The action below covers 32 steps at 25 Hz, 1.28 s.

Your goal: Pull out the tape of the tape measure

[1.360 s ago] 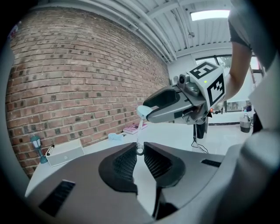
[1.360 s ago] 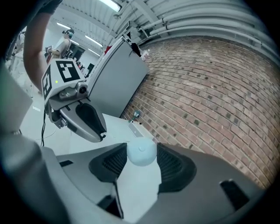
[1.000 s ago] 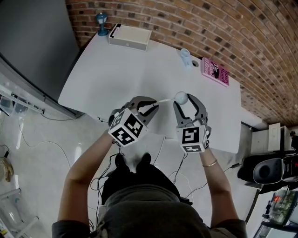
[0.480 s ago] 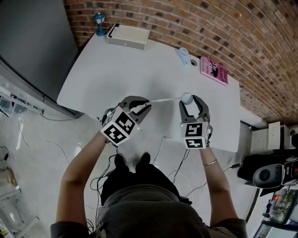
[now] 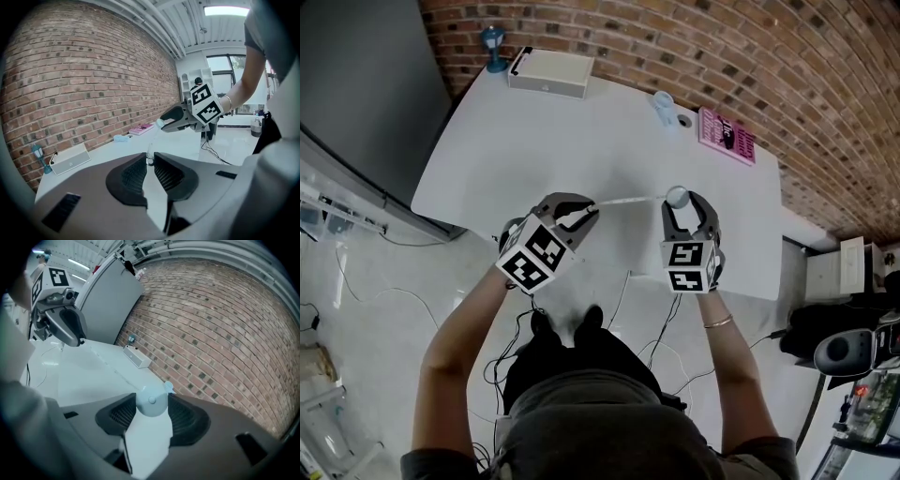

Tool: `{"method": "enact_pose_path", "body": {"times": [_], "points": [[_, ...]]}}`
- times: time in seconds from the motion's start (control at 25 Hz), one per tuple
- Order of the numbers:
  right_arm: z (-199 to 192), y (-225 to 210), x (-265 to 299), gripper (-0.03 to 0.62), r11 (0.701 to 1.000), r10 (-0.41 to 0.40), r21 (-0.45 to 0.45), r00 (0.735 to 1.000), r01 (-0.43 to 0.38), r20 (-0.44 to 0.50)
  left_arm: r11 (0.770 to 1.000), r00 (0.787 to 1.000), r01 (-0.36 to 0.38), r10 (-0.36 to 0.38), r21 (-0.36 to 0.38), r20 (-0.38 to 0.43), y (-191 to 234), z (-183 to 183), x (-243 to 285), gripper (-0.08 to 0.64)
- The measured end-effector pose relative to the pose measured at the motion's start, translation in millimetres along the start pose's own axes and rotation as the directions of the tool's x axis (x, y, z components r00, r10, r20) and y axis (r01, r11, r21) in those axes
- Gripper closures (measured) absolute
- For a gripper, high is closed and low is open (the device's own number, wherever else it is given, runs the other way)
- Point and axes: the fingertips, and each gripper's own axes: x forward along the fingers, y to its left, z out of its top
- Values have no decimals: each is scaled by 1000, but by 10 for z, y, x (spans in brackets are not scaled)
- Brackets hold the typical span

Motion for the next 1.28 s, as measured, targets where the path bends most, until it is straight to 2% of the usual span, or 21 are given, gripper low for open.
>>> {"method": "enact_pose_path", "body": {"times": [0.12, 0.48, 0.68, 1.04, 1.28], "points": [[-130, -159, -25, 376, 999, -16, 49, 999, 18, -31, 1000, 1000, -15, 15, -21, -11, 82, -54, -68, 497], [-115, -175, -29, 376, 999, -43, 28, 999, 44, -27, 1000, 1000, -7, 7, -13, -9, 112, -53, -99, 497], [-256, -314, -33, 377, 995, -70, 70, 995, 75, -70, 999, 1000, -23, 23, -24, -18, 181, -104, -164, 497], [-355, -393, -61, 377, 992, -109, 51, 989, 114, -99, 999, 999, -35, 34, -20, -27, 311, -186, -280, 495], [-478, -473, -43, 377, 985, -133, 89, 981, 147, -142, 998, 998, -58, 57, -18, -29, 404, -195, -340, 495]]}}
